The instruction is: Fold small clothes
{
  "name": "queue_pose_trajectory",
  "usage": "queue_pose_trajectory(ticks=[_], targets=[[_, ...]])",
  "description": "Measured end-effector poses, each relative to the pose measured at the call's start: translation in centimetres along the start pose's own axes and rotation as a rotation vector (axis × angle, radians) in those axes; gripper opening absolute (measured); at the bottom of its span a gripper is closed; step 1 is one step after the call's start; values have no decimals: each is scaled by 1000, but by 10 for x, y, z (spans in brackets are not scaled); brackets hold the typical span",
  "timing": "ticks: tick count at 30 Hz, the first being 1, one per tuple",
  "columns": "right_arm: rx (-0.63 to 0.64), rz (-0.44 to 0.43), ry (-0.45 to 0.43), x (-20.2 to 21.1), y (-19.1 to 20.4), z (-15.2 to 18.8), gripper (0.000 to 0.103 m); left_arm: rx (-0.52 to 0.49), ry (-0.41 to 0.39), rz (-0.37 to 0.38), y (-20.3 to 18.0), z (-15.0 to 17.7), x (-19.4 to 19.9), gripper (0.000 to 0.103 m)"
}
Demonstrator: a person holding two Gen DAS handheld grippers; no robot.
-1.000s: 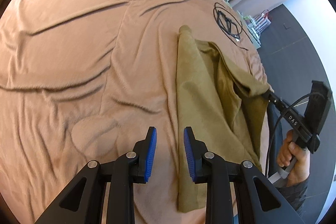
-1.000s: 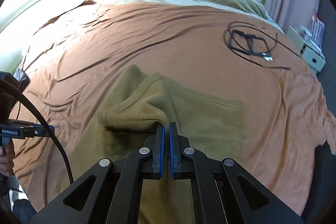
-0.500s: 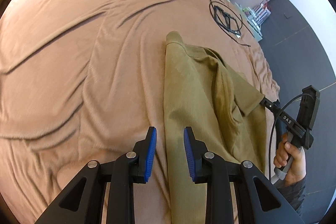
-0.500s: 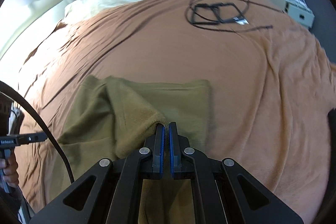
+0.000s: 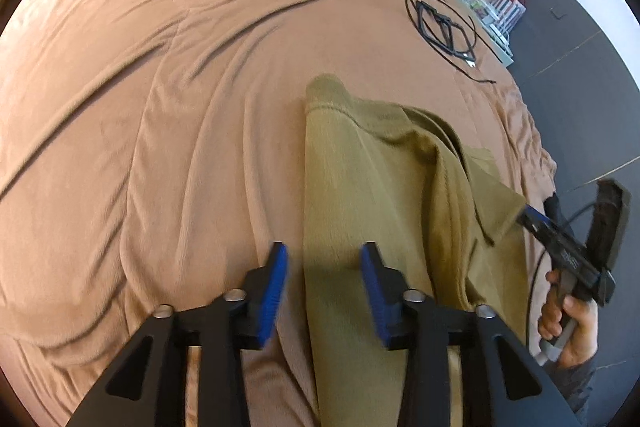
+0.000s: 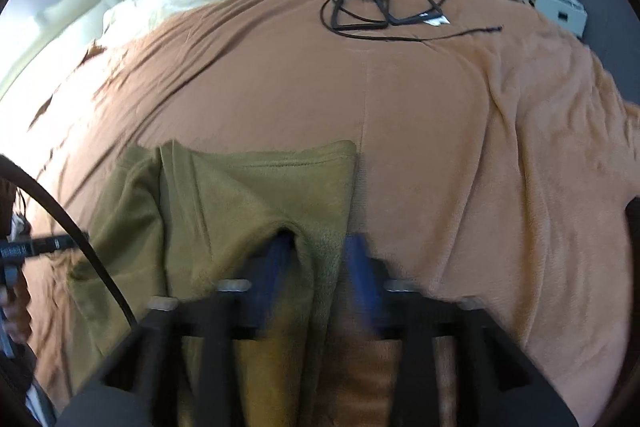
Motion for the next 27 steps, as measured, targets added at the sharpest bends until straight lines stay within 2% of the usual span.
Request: queue_pose_trajectory(ticks=[9, 15, 18, 22, 27], targets=[[113, 45, 38, -18, 15, -11, 74, -11, 9, -31, 1, -18, -16, 47], [-77, 46, 7, -24, -20, -36, 74, -6, 8, -43, 4, -25, -23, 47], [-137, 86, 6, -29, -38, -40, 74, -11, 9, -50, 5, -28, -26, 47], [-163, 79, -1, -23, -42, -38, 74, -2, 1, -55, 10, -31, -26, 47], [-100, 36, -15, 0, -25, -29, 74, -2, -10, -39, 9, -26, -17, 47]])
Point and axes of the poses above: each gripper's, at about its wrist camera, not at the fingertips, and x roughly against the way its jaws point, y to its left, z to its underside, the point moved 1 cm from there along -x, roughly the way its jaws point, and after that the axes turned 12 degrees about -x, right-handed, at the moved point
